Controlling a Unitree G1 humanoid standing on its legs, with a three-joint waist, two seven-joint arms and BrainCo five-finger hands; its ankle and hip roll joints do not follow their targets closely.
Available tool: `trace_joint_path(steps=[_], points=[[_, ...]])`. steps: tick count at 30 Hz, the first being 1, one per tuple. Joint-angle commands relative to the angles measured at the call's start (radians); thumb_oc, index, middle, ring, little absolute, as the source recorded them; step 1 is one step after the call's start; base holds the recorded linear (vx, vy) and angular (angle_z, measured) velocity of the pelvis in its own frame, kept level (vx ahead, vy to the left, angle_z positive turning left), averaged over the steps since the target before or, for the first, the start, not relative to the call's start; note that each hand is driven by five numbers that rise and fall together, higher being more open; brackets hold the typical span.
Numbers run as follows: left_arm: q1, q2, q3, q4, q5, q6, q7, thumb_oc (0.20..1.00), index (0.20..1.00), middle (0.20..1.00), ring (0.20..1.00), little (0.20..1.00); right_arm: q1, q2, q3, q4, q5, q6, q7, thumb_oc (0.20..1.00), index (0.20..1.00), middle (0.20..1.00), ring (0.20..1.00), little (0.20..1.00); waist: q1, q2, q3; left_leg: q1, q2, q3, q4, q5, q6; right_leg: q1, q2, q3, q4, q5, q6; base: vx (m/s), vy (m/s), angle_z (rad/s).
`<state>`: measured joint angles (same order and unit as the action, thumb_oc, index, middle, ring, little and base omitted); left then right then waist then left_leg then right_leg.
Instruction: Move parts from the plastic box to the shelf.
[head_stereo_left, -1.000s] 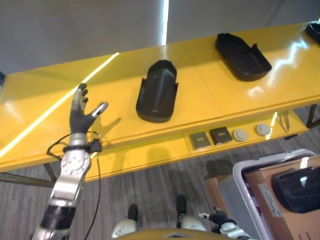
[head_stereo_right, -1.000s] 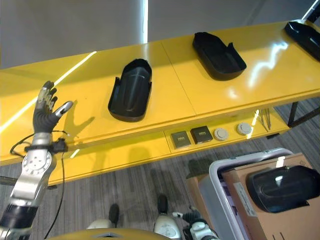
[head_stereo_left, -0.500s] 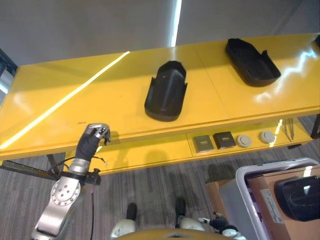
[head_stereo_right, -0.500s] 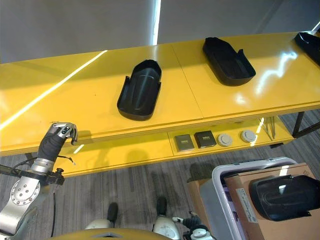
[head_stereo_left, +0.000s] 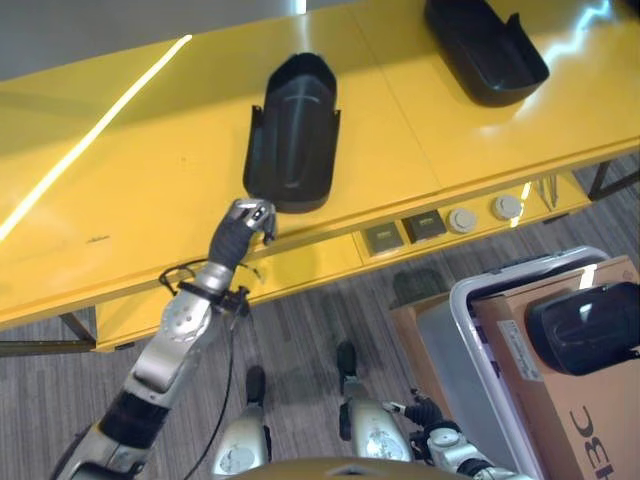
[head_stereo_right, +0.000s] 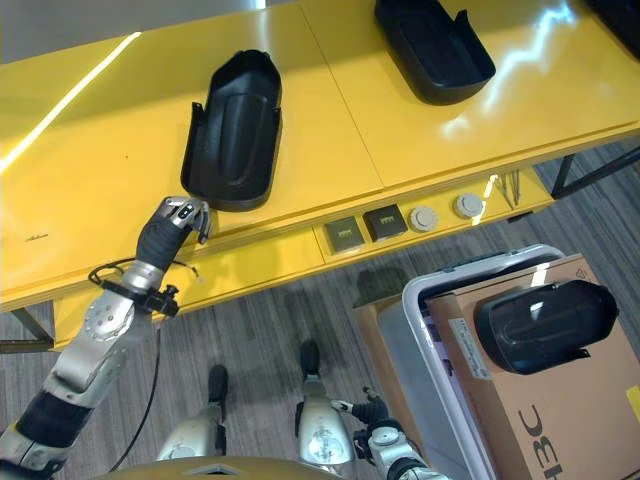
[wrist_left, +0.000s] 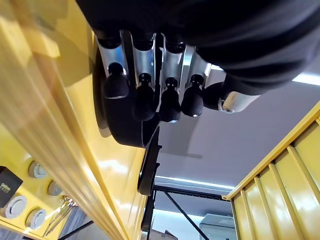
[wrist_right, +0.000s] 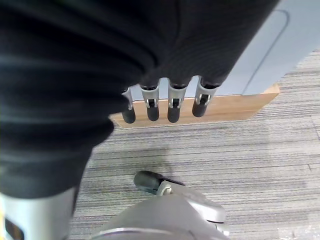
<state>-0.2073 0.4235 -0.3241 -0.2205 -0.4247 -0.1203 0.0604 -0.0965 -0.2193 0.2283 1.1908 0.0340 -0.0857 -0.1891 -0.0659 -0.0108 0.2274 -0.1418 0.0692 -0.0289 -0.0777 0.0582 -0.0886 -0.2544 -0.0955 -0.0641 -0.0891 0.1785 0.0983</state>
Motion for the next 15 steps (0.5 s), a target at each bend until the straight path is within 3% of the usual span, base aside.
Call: trace_joint_path(steps=[1,15], points=[[-0.035,-0.002,0.007,-0.024,0.048,-0.066,0.033,0.2,0.2,0.2,0.2,0.2,0.012,-0.007,0.044,0.009,0.016,0.013,-0.026,1.0,1.0,1.0,1.0,1.0,-0.003,-0.013,-0.009,-0.035,-0.007,-0.013,-0.009,-0.023,0.031,0.031,-0.029,0.005,0.003,-0.092,0.043,0.0,0.0,0.0],[-0.323,-0.085,-0.066,0.209,0.163,-0.078,0.17,0.2,0.2,0.2,0.2,0.2,-0.025,-0.006,0.069,-0.011,0.047,-0.001,-0.055,1.0,1.0,1.0,1.0,1.0,-0.041,-0.008,0.001,-0.102,-0.017,0.008,-0.01,-0.002,0.025,-0.045,-0.038,0.026,0.002,-0.062,0.052,0.0,0.005,-0.04]])
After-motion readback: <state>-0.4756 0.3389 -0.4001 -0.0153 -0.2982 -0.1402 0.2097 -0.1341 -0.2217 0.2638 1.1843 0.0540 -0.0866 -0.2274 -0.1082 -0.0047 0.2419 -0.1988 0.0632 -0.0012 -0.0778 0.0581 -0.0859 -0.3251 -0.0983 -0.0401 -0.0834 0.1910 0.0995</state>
